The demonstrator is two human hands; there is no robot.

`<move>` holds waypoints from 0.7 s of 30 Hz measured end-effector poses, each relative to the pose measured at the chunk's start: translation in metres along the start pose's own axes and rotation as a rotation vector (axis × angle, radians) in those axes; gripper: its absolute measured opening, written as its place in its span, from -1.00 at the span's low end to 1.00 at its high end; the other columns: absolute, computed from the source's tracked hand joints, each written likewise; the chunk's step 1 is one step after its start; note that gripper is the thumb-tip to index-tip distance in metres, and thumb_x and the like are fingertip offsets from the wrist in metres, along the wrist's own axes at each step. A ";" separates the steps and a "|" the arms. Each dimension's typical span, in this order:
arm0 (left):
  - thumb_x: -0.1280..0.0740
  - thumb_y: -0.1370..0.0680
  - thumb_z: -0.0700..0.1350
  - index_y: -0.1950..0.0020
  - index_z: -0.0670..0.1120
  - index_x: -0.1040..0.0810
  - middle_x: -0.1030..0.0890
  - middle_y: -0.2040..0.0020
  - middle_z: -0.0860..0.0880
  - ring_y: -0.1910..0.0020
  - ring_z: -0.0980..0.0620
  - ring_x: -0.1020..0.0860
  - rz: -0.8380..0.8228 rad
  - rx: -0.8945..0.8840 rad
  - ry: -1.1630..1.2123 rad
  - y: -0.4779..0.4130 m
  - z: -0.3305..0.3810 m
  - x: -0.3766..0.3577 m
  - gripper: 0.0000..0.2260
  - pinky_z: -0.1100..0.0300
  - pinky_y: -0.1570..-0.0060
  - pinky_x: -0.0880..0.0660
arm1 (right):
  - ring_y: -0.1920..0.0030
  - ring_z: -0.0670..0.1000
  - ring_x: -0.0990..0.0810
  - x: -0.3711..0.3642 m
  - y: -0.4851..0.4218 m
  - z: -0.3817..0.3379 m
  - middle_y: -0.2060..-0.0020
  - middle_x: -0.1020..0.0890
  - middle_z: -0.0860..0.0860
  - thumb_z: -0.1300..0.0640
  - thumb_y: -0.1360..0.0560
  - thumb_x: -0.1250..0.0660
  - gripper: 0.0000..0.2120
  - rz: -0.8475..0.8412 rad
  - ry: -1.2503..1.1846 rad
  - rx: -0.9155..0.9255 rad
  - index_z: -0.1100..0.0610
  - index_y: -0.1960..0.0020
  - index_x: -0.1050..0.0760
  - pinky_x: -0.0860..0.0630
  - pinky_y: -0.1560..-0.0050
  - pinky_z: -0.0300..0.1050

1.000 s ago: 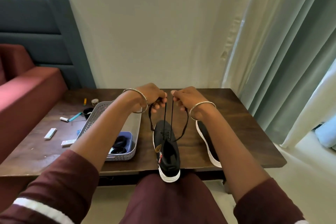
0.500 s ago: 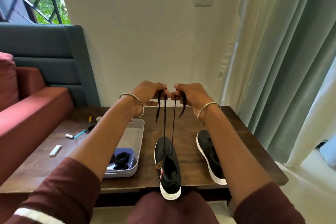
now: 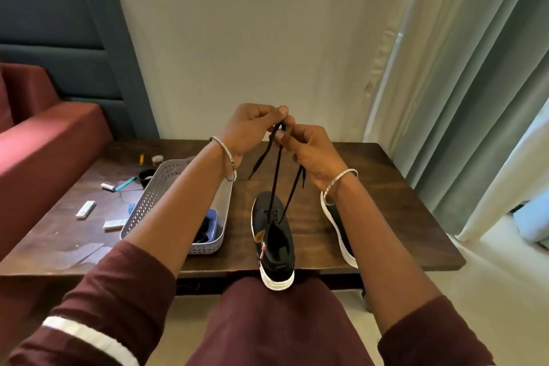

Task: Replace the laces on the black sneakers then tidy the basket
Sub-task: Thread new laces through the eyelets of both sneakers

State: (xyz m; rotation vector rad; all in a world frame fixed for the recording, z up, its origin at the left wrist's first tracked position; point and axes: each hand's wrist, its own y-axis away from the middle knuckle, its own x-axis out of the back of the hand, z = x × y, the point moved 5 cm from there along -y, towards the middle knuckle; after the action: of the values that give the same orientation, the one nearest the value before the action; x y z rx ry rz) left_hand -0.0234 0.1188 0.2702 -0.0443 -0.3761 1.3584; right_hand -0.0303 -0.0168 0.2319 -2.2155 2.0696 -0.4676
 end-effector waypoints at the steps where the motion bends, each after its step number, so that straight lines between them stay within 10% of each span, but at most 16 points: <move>1: -0.30 -0.63 -0.01 0.00 -0.15 -0.69 -0.72 0.05 -0.02 -0.02 0.09 -0.66 0.008 -0.005 0.010 -0.001 -0.005 0.000 -0.74 0.41 0.01 -0.50 | 0.35 -0.25 -0.51 0.002 -0.003 0.001 0.28 -0.61 0.02 0.19 -0.60 -0.34 -0.80 0.007 0.020 0.007 0.35 0.00 -0.62 -0.37 0.34 -0.43; 7: -0.21 -0.66 -0.10 0.20 -0.11 -0.49 -0.65 -0.15 -0.21 -0.11 -0.07 -0.59 -0.038 0.249 0.607 0.020 -0.089 -0.004 -0.75 0.00 -0.26 -0.44 | 0.39 -0.13 -0.46 0.013 0.014 0.051 0.43 -0.54 -0.07 -0.13 -0.48 -0.43 -0.63 -0.042 0.070 -0.203 0.20 0.20 -0.62 -0.34 0.40 -0.38; 9: -0.21 -0.64 -0.10 0.28 -0.05 -0.38 -0.68 0.08 -0.14 -0.07 -0.07 -0.60 0.007 0.377 0.902 0.033 -0.124 -0.008 -0.72 -0.03 -0.33 -0.41 | 0.45 -0.14 -0.42 0.013 0.029 0.080 0.49 -0.48 -0.08 -0.26 -0.42 -0.39 -0.55 -0.063 0.048 -0.341 0.15 0.25 -0.57 -0.30 0.47 -0.40; 12: -0.24 -0.60 -0.09 0.33 -0.03 -0.28 -0.31 0.47 0.02 0.47 0.07 -0.36 0.108 0.519 1.019 0.052 -0.169 -0.015 -0.70 0.14 0.17 -0.54 | 0.50 -0.14 -0.38 0.006 0.045 0.123 0.50 -0.45 -0.06 -0.25 -0.52 -0.30 -0.56 -0.087 0.021 -0.482 0.14 0.23 -0.50 -0.29 0.51 -0.38; 16: -0.29 -0.62 -0.08 0.25 -0.03 -0.35 -0.25 0.49 0.07 0.59 0.15 -0.20 0.103 0.692 0.346 0.063 -0.217 -0.027 -0.74 0.30 0.59 -0.15 | 0.49 -0.11 -0.49 -0.007 0.052 0.183 0.43 -0.57 -0.02 -0.10 -0.57 -0.35 -0.68 -0.126 0.270 -0.568 0.13 0.20 -0.48 -0.46 0.34 -0.19; 21: -0.43 -0.50 0.15 0.17 0.08 -0.66 -0.68 0.10 0.02 0.06 0.01 -0.61 -0.002 0.662 -0.366 0.059 -0.256 -0.042 -0.83 0.10 -0.05 -0.55 | 0.28 0.02 -0.70 -0.012 0.052 0.222 0.16 -0.71 0.06 0.13 -0.54 -0.37 -0.96 -0.008 0.479 -0.585 0.05 0.08 -0.60 -0.65 0.00 0.06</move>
State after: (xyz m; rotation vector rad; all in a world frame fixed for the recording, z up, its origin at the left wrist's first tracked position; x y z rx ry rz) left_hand -0.0120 0.1393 0.0052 0.7599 -0.2125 1.4326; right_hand -0.0205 -0.0436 0.0058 -2.6187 2.7315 -0.4776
